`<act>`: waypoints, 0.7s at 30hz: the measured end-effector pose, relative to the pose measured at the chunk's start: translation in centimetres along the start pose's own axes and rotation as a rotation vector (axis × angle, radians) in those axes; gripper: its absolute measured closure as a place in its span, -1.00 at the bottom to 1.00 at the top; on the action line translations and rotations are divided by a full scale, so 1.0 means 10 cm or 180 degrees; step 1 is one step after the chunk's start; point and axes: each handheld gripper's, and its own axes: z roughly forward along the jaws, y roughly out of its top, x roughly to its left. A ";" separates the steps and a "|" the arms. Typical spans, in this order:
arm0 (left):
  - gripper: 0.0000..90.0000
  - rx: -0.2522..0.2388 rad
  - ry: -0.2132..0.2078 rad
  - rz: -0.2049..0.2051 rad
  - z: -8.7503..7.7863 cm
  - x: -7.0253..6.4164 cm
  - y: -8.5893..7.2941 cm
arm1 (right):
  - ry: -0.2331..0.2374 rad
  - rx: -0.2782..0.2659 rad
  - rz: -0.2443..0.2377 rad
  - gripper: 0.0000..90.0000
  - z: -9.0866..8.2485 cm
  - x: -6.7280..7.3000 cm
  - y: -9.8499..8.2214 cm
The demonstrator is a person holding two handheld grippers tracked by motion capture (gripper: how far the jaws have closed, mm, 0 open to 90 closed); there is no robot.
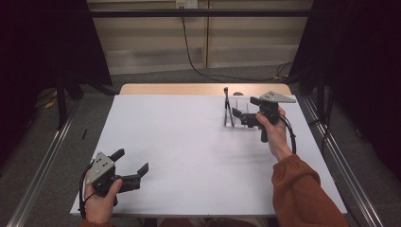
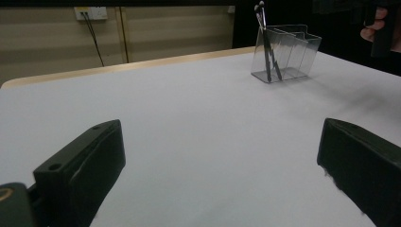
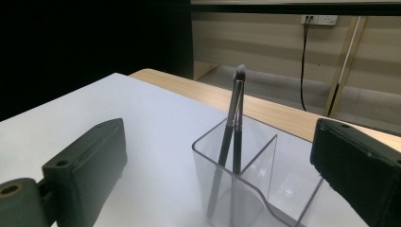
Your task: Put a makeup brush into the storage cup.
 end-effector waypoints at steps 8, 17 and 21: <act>-0.96 -0.0028 0.0065 -0.0019 -0.05 0.01 -0.01 | -0.0056 0.0006 -0.0044 -0.91 -0.17 0.01 -0.04; -0.96 -0.0027 0.0088 -0.0018 -0.07 0.01 -0.01 | -0.0046 -0.0047 -0.0073 -0.91 -0.35 0.03 -0.13; -0.96 -0.0029 0.0078 -0.0016 -0.06 0.01 -0.01 | -0.0051 -0.0005 -0.0103 -0.91 -0.43 0.04 -0.16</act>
